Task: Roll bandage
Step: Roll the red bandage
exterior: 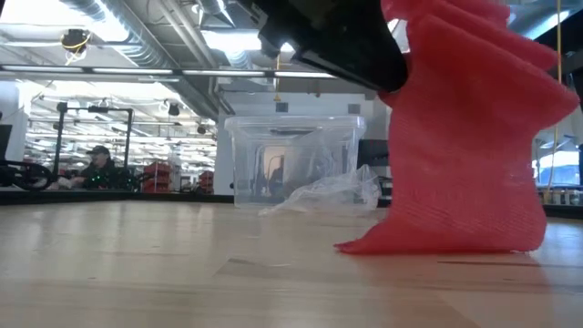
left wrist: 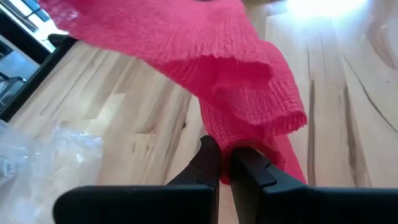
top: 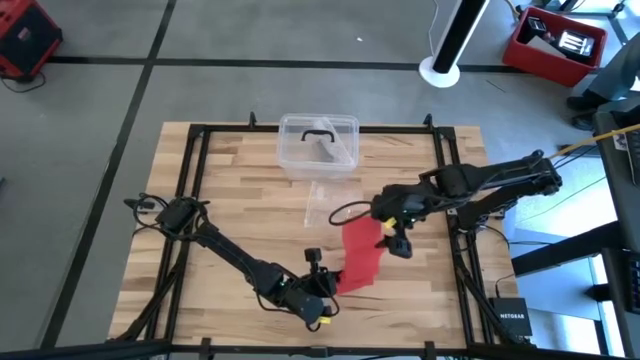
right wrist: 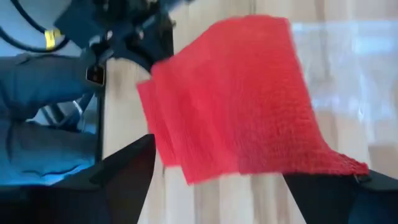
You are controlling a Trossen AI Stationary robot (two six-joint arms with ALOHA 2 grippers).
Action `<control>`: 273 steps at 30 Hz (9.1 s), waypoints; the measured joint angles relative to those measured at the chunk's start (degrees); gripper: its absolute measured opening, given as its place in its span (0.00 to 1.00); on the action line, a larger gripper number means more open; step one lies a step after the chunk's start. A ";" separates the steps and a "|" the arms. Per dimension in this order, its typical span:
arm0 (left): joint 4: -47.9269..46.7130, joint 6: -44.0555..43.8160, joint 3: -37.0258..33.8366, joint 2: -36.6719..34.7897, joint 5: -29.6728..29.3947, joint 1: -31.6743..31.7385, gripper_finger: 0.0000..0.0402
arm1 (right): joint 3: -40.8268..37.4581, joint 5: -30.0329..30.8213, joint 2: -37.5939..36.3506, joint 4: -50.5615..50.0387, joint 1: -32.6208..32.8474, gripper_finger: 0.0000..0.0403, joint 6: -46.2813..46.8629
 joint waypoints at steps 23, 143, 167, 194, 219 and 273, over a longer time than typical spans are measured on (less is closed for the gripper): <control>-0.04 -0.32 -0.04 0.00 -0.04 0.55 0.03 | -0.02 8.84 3.64 -12.41 0.07 0.83 5.26; 7.76 4.66 -0.64 -7.02 23.30 -8.21 0.03 | -4.98 40.41 -8.82 13.57 -4.17 0.38 -12.13; -6.92 -12.83 -0.58 -7.63 36.35 -8.06 0.03 | -3.33 1.80 -4.72 -1.35 -4.44 0.73 10.47; 9.98 27.39 -0.50 -37.72 23.77 17.07 0.03 | -30.42 40.56 -29.45 37.99 14.83 0.72 -18.09; 0.39 33.45 -0.52 -37.69 32.31 19.21 0.03 | -53.30 29.92 -15.77 85.48 6.40 0.59 -22.75; -1.14 42.14 3.91 -36.09 23.10 18.33 0.03 | -46.01 21.26 -12.02 84.09 -1.05 0.36 -21.15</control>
